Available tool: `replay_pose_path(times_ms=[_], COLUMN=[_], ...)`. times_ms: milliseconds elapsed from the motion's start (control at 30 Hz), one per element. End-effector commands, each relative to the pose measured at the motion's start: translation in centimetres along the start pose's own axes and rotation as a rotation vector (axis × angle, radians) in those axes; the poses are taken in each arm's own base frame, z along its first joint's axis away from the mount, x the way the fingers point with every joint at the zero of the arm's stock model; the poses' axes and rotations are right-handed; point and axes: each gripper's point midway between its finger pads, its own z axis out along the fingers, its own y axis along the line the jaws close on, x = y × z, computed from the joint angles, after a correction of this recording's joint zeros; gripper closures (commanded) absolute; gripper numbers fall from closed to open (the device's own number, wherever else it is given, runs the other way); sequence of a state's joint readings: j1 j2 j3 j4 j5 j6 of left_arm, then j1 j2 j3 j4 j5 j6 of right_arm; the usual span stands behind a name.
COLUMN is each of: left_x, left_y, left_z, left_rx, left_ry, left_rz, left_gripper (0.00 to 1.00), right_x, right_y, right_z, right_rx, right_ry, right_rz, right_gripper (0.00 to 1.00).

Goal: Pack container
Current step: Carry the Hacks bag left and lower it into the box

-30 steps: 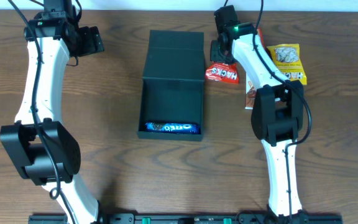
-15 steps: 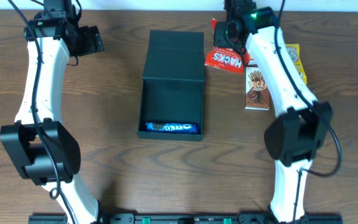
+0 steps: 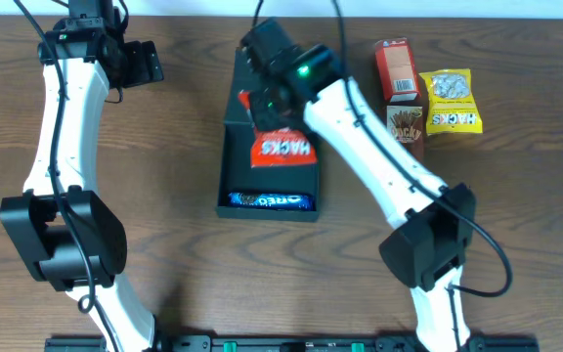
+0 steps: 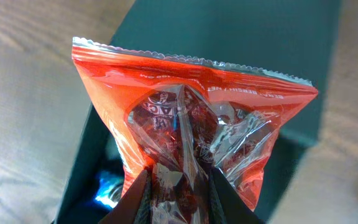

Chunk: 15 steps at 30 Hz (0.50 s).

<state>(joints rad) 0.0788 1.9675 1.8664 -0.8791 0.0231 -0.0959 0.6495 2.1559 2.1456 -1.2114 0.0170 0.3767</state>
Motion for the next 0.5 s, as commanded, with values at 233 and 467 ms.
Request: replay_pose_path(times_ms=[233, 467], left_x=[0.3, 0.3], left_y=[0.3, 0.4], left_z=[0.6, 0.6], left_rx=[-0.002, -0.006], left_ry=[0.013, 0.013], left_rz=[0.066, 0.069], left_gripper=[0.05, 0.05], right_x=[4.1, 5.0], right_y=[0.8, 3.3], right_z=[4.2, 5.8], right_rx=[-0.046, -0.085], right_ry=[0.145, 0.132], right_rz=[0.103, 0.133], right_gripper=[0.94, 0.92])
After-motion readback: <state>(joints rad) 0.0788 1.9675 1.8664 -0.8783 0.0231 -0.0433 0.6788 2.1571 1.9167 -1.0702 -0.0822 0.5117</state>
